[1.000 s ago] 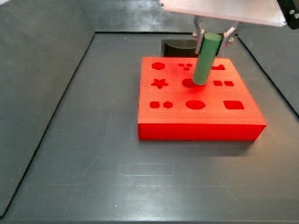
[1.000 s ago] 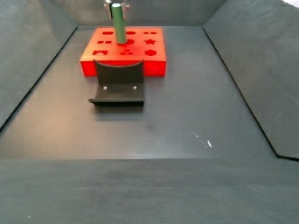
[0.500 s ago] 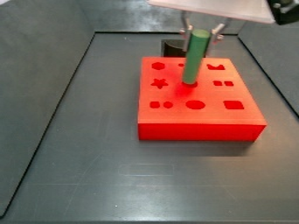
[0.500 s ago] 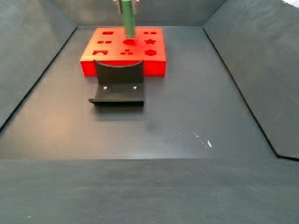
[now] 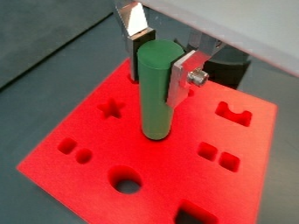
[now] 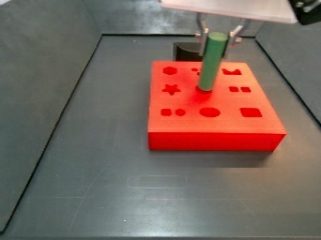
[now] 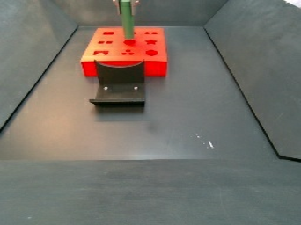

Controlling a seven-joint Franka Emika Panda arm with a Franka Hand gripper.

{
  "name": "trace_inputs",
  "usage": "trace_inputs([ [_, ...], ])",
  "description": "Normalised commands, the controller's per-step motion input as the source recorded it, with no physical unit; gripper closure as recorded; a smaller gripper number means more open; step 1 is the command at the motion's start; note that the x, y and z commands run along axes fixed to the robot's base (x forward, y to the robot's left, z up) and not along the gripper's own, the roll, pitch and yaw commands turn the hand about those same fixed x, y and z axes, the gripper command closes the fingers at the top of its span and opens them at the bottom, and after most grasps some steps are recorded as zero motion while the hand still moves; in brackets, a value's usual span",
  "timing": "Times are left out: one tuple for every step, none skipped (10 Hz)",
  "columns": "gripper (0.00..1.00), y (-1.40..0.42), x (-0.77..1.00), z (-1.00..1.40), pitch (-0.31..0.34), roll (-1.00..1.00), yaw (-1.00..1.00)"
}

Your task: Insert the round object.

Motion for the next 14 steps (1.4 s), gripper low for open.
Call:
trace_inputs([
  [1.0,0.15,-0.26,-0.07,-0.026,-0.09,-0.11],
  [1.0,0.13,-0.27,-0.06,-0.026,-0.08,-0.16],
  [1.0,0.05,-0.21,-0.08,-0.06,-0.08,-0.09],
  [1.0,0.0,0.0,-0.22,-0.094,-0.1,0.0],
  [1.0,0.0,0.19,-0.26,-0.093,-0.08,0.0],
  [1.0,0.0,0.25,-0.18,-0.063,-0.06,0.0],
  [1.0,0.0,0.0,-0.15,-0.036,-0.03,0.0],
  [1.0,0.0,0.0,-0.24,-0.03,0.0,0.0],
  [1.0,0.0,0.0,-0.26,-0.034,0.0,0.0],
  [1.0,0.0,0.0,-0.38,-0.069,0.0,0.0],
  [1.0,-0.02,0.0,-0.54,-0.06,0.0,0.0],
  [1.0,-0.04,0.13,-0.73,-0.064,0.0,0.0],
  [1.0,-0.03,0.11,-0.87,-0.103,0.0,0.0],
  [1.0,-0.04,0.06,-0.94,-0.103,0.03,0.0],
])
